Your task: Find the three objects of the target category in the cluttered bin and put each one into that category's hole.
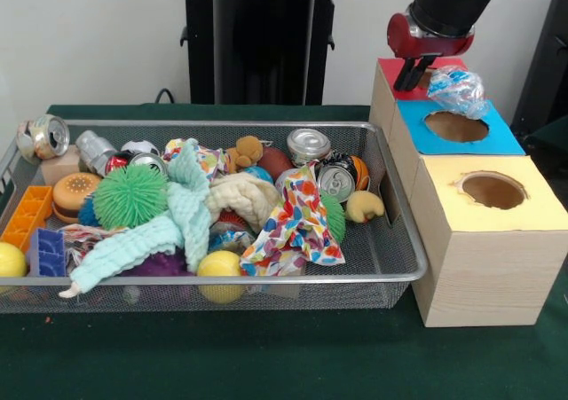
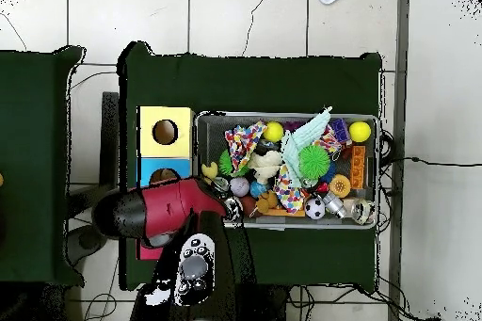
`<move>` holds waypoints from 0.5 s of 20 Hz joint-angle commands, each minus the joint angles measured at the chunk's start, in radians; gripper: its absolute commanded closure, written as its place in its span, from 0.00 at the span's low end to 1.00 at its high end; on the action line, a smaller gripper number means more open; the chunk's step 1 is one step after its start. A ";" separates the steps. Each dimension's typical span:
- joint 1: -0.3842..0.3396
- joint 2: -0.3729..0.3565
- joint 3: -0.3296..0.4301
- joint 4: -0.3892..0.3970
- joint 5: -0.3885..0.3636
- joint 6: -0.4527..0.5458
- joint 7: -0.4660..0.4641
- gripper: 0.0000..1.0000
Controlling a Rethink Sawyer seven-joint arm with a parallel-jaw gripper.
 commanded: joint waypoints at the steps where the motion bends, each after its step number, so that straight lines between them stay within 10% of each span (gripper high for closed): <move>1: -0.018 -0.050 0.023 0.030 0.018 0.021 0.123 1.00; 10: -0.016 -0.161 0.021 0.143 0.026 0.095 0.087 1.00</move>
